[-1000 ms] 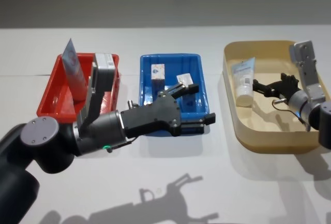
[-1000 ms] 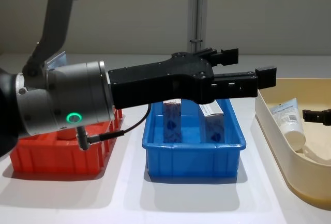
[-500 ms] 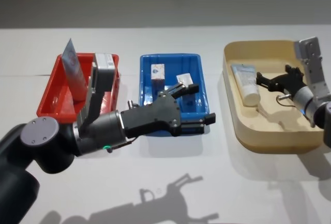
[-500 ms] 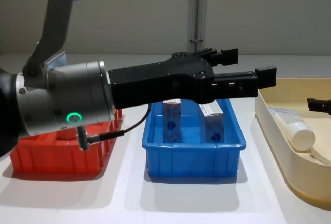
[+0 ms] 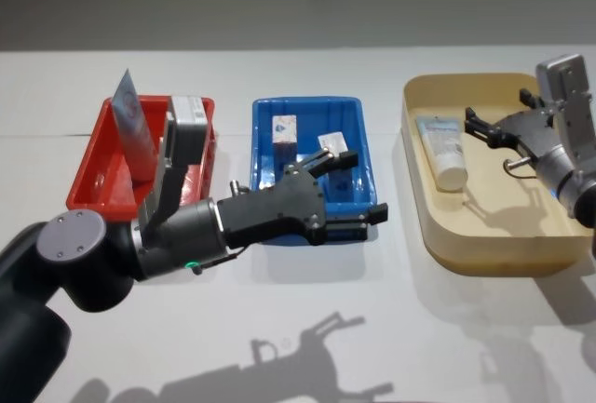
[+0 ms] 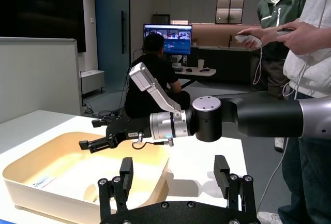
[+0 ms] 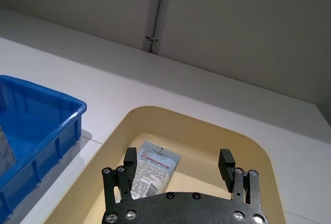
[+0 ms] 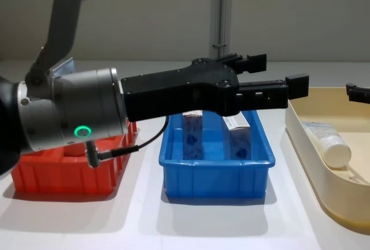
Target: Bimanual collaborative sorting of washing and personal care products
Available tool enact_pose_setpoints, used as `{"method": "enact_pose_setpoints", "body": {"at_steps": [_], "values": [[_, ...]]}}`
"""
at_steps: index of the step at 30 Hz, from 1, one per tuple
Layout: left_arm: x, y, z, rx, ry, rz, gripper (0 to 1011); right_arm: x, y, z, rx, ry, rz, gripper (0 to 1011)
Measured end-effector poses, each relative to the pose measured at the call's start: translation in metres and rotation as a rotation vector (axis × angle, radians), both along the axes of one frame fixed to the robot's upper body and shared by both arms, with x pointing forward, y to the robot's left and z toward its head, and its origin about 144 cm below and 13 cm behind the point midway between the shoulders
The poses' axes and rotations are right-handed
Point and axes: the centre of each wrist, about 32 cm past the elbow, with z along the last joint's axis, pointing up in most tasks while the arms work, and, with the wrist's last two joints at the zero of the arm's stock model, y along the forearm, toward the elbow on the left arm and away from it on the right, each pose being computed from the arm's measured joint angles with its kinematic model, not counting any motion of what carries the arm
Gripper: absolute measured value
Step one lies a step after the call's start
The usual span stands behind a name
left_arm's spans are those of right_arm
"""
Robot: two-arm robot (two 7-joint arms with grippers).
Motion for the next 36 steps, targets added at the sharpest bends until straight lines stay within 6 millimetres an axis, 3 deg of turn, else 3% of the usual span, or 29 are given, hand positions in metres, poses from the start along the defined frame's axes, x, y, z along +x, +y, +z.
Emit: {"method": "enact_pose_setpoints", "body": {"at_steps": [10, 26, 36], "values": [[0.0, 0.0, 0.0, 0.0, 0.0, 0.0, 1001, -0.017, 0.003, 0.005, -0.059, -0.053, 0.013, 1001], [-0.001, 0.001, -0.001, 0.005, 0.001, 0.011, 1001, -0.016, 0.002, 0.005, -0.056, -0.052, 0.013, 1001], [-0.005, 0.011, -0.004, 0.047, -0.003, 0.116, 1001, -0.027, -0.003, 0.009, -0.093, -0.086, 0.023, 1001]]}}
